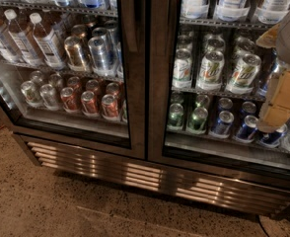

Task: Open right fridge door

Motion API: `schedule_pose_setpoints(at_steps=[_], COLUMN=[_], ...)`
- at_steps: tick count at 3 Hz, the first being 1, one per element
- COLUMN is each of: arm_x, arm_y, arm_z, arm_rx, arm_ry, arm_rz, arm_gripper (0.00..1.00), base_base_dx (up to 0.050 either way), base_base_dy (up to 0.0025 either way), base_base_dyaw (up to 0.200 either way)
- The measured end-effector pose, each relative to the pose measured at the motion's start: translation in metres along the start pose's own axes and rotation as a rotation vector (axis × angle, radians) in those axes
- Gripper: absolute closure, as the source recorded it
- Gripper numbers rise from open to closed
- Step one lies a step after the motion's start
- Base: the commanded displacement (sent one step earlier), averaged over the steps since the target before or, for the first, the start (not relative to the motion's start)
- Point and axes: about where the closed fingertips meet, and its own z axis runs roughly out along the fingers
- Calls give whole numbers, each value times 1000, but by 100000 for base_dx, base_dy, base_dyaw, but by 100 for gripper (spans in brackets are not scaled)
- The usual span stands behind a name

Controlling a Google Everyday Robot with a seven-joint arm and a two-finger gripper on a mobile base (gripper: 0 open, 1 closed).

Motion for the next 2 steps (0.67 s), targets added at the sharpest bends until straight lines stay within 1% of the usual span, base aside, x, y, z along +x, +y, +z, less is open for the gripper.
schedule_pose_setpoints(at_steps=[1, 2], arm_x=[0, 0], arm_y=[0, 0], arm_z=[0, 0], arm_rx=[0, 0], arm_ry=[0, 0], arm_rz=[0, 0], arm_gripper=[0, 0], base_base_dx=[4950, -5001], base_base_dy=[0, 2], base_base_dyaw=[2, -11])
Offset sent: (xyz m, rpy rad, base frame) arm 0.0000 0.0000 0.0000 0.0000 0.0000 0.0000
